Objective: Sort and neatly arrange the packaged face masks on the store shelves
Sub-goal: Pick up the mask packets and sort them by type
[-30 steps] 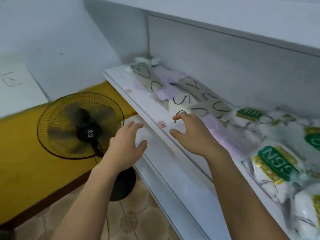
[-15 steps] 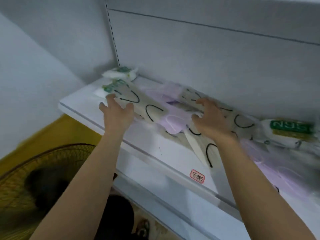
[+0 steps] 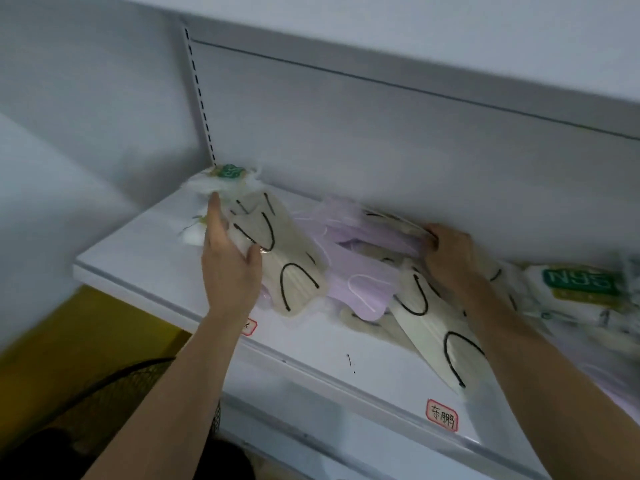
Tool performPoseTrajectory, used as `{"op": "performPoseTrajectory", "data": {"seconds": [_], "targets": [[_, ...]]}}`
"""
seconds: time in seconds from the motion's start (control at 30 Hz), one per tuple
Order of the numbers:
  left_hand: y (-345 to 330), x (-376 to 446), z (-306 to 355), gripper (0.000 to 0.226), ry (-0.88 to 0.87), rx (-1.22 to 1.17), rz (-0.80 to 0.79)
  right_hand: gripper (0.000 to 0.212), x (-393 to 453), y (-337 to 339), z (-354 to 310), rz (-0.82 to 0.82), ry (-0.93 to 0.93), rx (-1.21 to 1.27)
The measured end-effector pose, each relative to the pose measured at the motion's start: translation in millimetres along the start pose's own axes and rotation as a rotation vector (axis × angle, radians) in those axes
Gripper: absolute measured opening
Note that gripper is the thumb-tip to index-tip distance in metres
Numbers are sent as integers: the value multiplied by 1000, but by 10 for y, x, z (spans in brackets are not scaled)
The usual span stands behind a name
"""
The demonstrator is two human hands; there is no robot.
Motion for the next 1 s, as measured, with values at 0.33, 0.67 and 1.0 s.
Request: {"op": "performPoseTrajectory", "data": {"seconds": [0.33,0.67,1.0], "targets": [[-38,161,-242,45,143,-193,26,36,-30,43,-518,-29,149,7],[-96,86,-294,41,130,-272,-146,6,-249,-370,-506,-115,196,163],[-28,-8,-205,65,87,-267,-269,8,-461,-38,-846,237,373,373]]}}
Point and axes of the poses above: each hand's wrist, its own x-axis towards the middle knuckle, its own y-axis out of the back of the hand, z = x × y, the point moved 5 cm from there along x, towards the middle knuckle, and after that the axes turned 15 degrees about -y, right-handed, at the moved point
